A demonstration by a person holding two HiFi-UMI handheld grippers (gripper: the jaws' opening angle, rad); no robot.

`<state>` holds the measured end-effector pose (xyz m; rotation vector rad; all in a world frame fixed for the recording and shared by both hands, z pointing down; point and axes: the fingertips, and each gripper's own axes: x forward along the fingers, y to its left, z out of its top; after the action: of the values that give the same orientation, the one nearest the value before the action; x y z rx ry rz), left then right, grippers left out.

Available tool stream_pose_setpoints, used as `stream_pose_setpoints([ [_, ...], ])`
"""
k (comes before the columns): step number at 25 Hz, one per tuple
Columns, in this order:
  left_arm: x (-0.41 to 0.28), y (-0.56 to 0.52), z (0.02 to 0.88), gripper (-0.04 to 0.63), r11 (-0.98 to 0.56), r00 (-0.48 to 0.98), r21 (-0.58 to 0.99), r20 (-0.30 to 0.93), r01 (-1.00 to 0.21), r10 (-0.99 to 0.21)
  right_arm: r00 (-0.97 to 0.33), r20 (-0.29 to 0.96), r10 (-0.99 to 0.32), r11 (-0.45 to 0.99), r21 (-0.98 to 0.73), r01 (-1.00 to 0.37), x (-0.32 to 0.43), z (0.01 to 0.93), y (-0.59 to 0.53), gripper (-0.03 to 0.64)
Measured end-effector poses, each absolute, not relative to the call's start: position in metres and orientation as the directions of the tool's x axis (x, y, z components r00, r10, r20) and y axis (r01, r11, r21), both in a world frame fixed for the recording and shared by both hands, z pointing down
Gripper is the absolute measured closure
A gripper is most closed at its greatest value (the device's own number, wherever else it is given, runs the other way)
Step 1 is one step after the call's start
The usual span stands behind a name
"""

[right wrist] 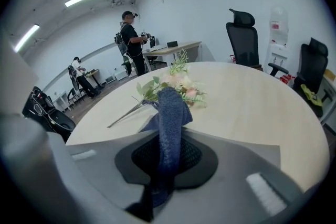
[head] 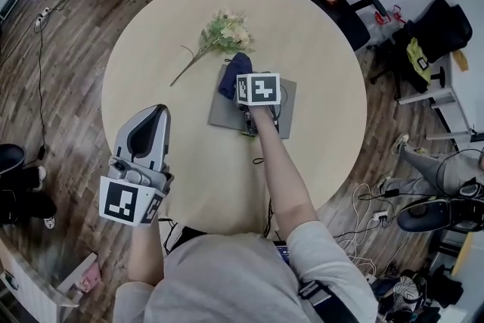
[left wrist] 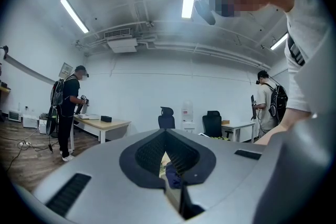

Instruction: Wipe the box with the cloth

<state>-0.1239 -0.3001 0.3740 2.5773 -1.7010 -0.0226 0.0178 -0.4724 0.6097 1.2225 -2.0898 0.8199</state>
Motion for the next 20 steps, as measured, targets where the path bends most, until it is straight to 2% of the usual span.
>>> stream_pose_setpoints([
  [3,-0.117,-0.301,0.372,0.588,-0.405,0.406,0.052,0.012,-0.913,-0.914,-0.371,0.75,-0.548,0.371,-0.18,-0.911,0.04,0.616,-0.471,0.569],
  [13,-0.103,-0.3,0.361,0.588,-0.432,0.433,0.037,0.0,-0.901,-0.902,-0.378,0.736,-0.562,0.307,-0.24,-0.921,0.074,0.615,-0.458,0.569],
  [20,-0.091,-0.299,0.358,0.588,-0.46,0.46,0.042,-0.011,-0.887,-0.888,-0.268,0.76,-0.592,0.227,-0.162,-0.96,0.136,0.619,-0.451,0.571],
])
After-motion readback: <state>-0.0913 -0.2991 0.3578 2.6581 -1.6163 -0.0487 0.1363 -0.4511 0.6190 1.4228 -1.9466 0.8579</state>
